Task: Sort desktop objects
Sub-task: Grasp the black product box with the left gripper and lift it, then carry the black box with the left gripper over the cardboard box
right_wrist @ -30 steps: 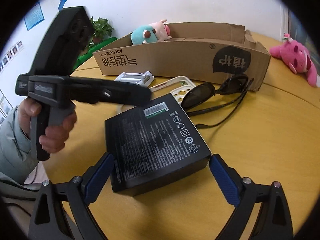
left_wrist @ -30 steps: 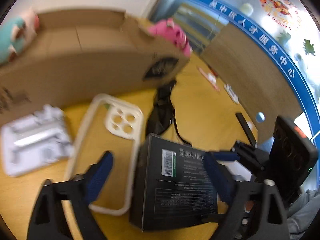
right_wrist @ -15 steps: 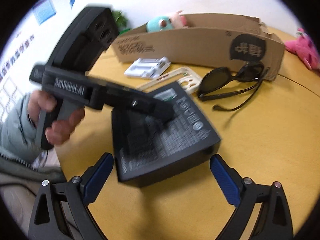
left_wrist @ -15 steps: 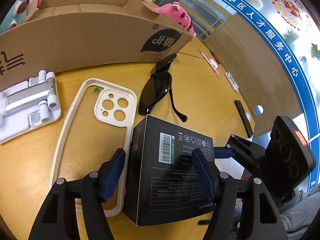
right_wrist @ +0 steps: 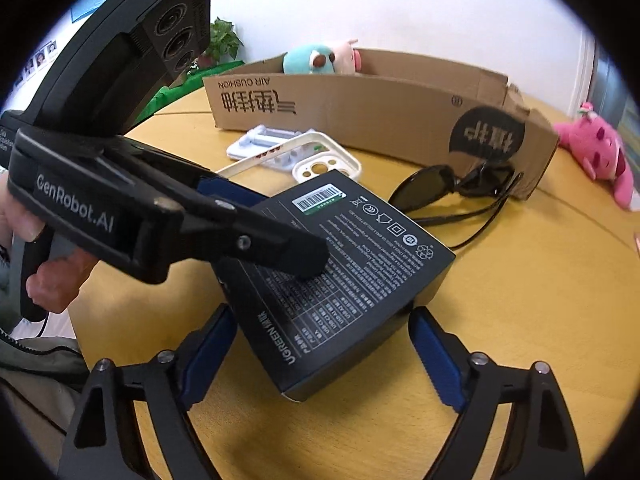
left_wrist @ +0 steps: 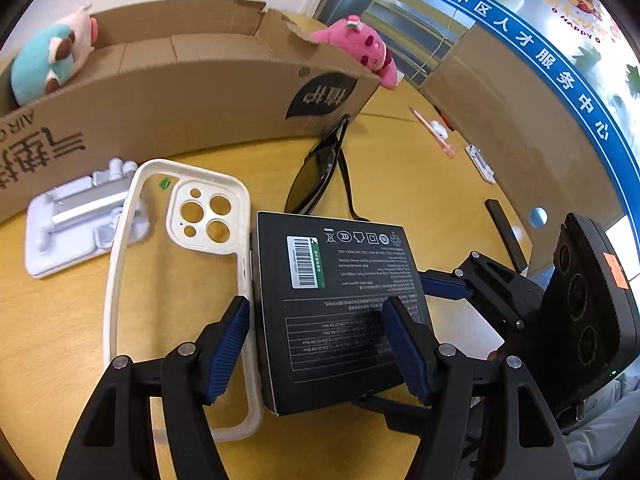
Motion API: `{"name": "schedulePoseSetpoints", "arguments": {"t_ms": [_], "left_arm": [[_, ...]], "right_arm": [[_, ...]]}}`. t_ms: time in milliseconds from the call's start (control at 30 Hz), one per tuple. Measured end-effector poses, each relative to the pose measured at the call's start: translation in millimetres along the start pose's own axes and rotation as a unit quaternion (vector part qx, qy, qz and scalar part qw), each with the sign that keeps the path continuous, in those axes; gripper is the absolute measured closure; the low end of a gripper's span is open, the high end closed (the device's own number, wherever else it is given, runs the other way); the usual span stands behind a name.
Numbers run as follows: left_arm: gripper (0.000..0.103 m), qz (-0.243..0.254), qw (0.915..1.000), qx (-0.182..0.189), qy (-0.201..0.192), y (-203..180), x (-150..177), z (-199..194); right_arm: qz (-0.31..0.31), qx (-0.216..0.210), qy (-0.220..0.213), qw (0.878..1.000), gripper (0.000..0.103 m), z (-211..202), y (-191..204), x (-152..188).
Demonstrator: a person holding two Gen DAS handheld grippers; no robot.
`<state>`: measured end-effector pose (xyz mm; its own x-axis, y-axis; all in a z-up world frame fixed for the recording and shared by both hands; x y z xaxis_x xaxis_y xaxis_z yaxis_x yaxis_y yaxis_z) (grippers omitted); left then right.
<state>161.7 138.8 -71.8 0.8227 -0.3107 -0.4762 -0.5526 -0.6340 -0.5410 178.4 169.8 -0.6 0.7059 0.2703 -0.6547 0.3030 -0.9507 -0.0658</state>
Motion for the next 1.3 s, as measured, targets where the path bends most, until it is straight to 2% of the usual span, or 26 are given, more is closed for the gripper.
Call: {"name": "schedulePoseSetpoints", "arguments": {"t_ms": [133,200,300,367,433,500,567,633,700,767,867,967,1067,1300], "left_arm": [[0.033,-0.004,0.9999,-0.011,0.011,9.4,0.6,1.3],[0.03,-0.015,0.9997,-0.011,0.013,17.0,2.2,1.7],[0.031,-0.017,0.9997,-0.013,0.005,20.6,0.0,-4.2],[0.031,-0.01,0.9999,0.009,-0.006,13.9,-5.7,-6.7],[0.03,0.009,0.9995,0.029,-0.012,2.5,-13.0,-4.4],[0.03,0.033,0.999,0.029,-0.001,-3.0,-17.8,6.2],[0.03,0.005,0.9993,0.028,0.025,8.0,-15.5,22.5],[0.03,-0.017,0.9984,0.048,0.022,10.9,-14.6,25.5],[0.03,-0.01,0.9986,0.047,0.022,9.2,-14.0,26.7],[0.03,-0.015,0.9986,0.047,0.017,8.5,-14.5,27.7],[0.03,-0.011,0.9995,0.027,0.007,6.7,-14.7,25.6],[0.03,0.018,0.9998,-0.001,-0.006,-2.5,-18.3,17.9],[0.03,0.025,0.9994,-0.008,-0.022,-6.5,-26.1,3.6],[0.03,0.052,0.9954,-0.022,-0.078,-18.9,-68.8,-41.6]], "right_arm": [[-0.008,-0.002,-0.007,1.0,0.019,0.1,3.6,-12.1],[-0.001,-0.005,0.008,1.0,0.028,8.3,3.7,-9.4],[0.016,-0.015,0.027,0.999,0.028,17.7,-1.9,-1.7],[0.015,-0.009,0.03,0.999,0.028,18.9,-6.3,-0.3],[0.013,-0.006,0.031,0.999,0.028,19.7,-9.6,-1.7],[0.004,-0.007,0.031,0.999,0.025,20.5,-10.2,-4.2],[-0.001,0.005,0.028,1.0,0.024,22.5,-14.4,-6.6],[0.001,0.004,0.027,1.0,0.023,24.6,-17.5,-8.2],[0.004,0.007,0.027,1.0,0.023,24.6,-21.0,-8.1],[0.004,0.007,0.021,1.0,0.024,23.5,-21.0,-7.7],[0.007,0.02,0.018,1.0,0.025,23.2,-19.8,-8.3],[0.0,0.038,0.011,0.999,0.025,22.8,-16.6,-11.6],[0.012,0.04,-0.005,0.999,0.025,15.5,-16.9,-18.9],[0.006,0.06,-0.064,0.996,0.026,-13.7,-19.2,-64.2]]}}
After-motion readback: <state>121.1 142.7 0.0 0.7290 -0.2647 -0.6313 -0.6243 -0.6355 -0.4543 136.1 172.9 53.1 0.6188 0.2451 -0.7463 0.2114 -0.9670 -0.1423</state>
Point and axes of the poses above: each gripper's, at about its wrist camera, not at the fingertips, and z roughly the way its jaws point, y to its left, x to its underside, the point moved 10 cm from there along z, roughly the way its jaws point, and after that the axes turned 10 degrees about x, right-handed, at the moved point
